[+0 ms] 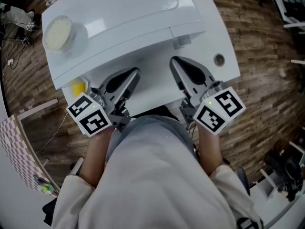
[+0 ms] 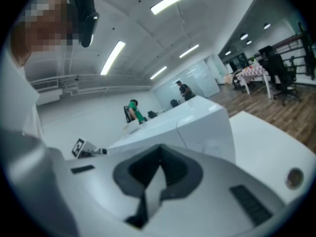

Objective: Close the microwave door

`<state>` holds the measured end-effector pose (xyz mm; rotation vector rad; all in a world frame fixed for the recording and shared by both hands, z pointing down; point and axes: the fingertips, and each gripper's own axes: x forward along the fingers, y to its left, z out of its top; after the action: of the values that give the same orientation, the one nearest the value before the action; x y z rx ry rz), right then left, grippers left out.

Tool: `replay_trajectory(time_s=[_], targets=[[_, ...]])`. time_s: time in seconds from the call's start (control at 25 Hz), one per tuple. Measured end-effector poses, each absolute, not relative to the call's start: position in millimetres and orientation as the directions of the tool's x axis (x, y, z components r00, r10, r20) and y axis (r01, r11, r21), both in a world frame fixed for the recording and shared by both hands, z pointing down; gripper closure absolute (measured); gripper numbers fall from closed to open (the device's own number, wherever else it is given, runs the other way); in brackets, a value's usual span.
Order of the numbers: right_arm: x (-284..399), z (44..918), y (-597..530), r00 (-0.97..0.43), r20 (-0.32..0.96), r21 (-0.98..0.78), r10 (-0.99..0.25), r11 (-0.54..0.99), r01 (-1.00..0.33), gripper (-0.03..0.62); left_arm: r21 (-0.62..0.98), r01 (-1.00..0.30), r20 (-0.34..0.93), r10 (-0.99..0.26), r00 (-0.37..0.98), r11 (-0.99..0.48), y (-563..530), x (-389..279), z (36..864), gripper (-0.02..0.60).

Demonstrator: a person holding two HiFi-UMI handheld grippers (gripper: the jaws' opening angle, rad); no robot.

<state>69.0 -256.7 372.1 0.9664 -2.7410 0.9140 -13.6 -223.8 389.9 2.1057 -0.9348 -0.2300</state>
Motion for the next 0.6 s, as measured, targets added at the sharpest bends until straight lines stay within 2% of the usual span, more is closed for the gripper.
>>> replay_trajectory(time_s=[0.2,0.6], targets=[[93.5,363.9,-243.2,-0.804,0.234,-0.570,-0.546,0.593,-0.568,0.571,0.730,-0.539,0.147,-0.673,0.725,-0.421,-215.0,0.8,387.6,0.565],[114.9,345.5,-217.3,-0.801,0.253,-0.461,-0.543,0.660,-0.593,0.571,0.715,-0.547,0.136,-0.681,0.720,-0.435,-197.3,8.3,374.3,0.565]])
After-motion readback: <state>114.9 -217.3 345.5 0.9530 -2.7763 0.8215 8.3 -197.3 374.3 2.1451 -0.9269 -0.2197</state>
